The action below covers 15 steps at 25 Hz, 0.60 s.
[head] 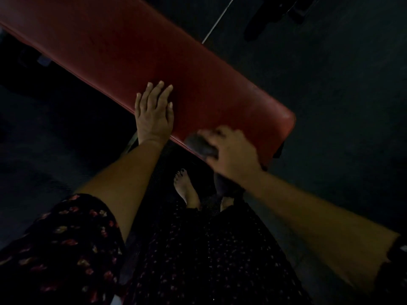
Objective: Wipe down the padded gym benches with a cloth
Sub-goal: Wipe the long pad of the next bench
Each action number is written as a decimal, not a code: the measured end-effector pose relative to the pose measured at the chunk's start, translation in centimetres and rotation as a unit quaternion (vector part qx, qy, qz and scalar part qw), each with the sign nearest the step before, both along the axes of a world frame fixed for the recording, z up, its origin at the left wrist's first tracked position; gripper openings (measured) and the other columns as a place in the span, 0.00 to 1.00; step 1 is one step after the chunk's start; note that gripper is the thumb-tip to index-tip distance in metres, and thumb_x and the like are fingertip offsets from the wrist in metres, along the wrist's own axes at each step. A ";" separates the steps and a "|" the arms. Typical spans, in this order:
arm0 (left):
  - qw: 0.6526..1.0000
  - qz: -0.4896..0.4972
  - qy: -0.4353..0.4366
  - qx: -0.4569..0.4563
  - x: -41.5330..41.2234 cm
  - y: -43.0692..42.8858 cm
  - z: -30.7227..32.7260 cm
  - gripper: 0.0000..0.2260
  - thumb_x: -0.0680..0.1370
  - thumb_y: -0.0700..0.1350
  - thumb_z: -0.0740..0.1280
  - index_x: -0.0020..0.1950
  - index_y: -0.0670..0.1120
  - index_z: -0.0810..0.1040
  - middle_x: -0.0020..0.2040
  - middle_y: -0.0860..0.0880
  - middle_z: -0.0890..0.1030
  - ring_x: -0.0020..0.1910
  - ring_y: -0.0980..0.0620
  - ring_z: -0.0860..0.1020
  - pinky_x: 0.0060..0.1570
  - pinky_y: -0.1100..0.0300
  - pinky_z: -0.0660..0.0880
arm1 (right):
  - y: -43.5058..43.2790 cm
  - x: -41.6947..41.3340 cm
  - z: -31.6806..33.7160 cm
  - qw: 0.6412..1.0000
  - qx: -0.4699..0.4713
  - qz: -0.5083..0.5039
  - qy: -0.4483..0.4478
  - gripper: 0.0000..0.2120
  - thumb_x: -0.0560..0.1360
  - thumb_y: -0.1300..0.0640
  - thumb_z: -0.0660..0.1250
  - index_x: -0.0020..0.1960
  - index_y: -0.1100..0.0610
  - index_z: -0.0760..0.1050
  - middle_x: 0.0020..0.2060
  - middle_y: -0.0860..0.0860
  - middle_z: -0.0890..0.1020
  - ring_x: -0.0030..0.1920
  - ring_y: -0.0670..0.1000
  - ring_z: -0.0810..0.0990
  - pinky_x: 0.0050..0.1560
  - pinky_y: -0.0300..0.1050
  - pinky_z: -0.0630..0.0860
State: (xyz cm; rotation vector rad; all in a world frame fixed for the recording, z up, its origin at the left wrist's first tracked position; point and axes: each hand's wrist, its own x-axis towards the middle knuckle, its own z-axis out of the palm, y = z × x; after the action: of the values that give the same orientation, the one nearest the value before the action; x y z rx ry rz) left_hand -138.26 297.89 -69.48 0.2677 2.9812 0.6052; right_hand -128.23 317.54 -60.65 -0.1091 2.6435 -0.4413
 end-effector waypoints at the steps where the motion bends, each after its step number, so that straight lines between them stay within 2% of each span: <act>1: 1.000 -0.002 0.000 0.000 0.0 -0.1 0.0 0.20 0.84 0.50 0.51 0.76 0.50 0.67 0.76 0.48 0.67 0.78 0.46 0.59 0.76 0.48 0.48 | 1.9 -2.0 0.2 0.998 0.030 -0.052 0.023 0.29 0.74 0.46 0.67 0.74 0.44 0.64 0.65 0.54 0.71 0.60 0.60 0.72 0.52 0.50 0.75; 4: 1.000 -0.004 0.002 -0.006 0.0 -0.2 0.0 0.20 0.85 0.50 0.50 0.76 0.50 0.66 0.76 0.49 0.66 0.78 0.47 0.58 0.77 0.49 0.48 | 8.6 -8.3 0.7 0.966 0.111 -0.232 0.035 0.27 0.75 0.49 0.65 0.74 0.44 0.65 0.67 0.57 0.68 0.64 0.64 0.70 0.59 0.55 0.72; 7: 1.000 -0.005 -0.001 -0.006 0.0 -0.1 0.1 0.21 0.84 0.50 0.50 0.77 0.50 0.65 0.76 0.49 0.66 0.78 0.47 0.58 0.77 0.49 0.47 | 11.9 -11.4 0.6 0.942 0.109 -0.319 0.005 0.27 0.75 0.51 0.65 0.74 0.44 0.65 0.69 0.57 0.66 0.66 0.65 0.67 0.60 0.55 0.71; 9: 1.000 -0.002 0.004 -0.004 0.1 0.0 0.0 0.20 0.84 0.50 0.50 0.76 0.50 0.66 0.76 0.49 0.66 0.78 0.47 0.58 0.77 0.50 0.47 | 9.6 -11.4 0.4 0.952 0.104 -0.289 -0.002 0.29 0.75 0.50 0.65 0.75 0.44 0.63 0.70 0.57 0.64 0.66 0.64 0.67 0.59 0.55 0.71; 12: 1.000 -0.001 0.002 0.000 0.1 -0.1 0.0 0.20 0.85 0.50 0.51 0.76 0.51 0.66 0.76 0.49 0.67 0.78 0.46 0.59 0.77 0.49 0.47 | 2.5 -7.5 0.1 0.971 0.149 -0.186 0.025 0.34 0.75 0.46 0.66 0.78 0.45 0.56 0.74 0.59 0.59 0.65 0.64 0.67 0.57 0.55 0.72; 15: 1.000 -0.003 -0.005 -0.003 -0.1 -0.1 0.0 0.20 0.84 0.50 0.51 0.76 0.51 0.66 0.76 0.49 0.67 0.77 0.46 0.59 0.76 0.48 0.47 | -3.9 -0.7 -0.2 0.986 0.145 -0.076 0.025 0.38 0.72 0.44 0.70 0.77 0.45 0.57 0.72 0.59 0.64 0.61 0.64 0.71 0.47 0.53 0.77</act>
State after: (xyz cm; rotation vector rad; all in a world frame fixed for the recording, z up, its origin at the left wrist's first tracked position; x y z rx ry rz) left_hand -138.38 297.76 -69.46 0.2721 2.9705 0.5960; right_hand -128.94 313.64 -60.82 0.1761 2.7426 -0.0981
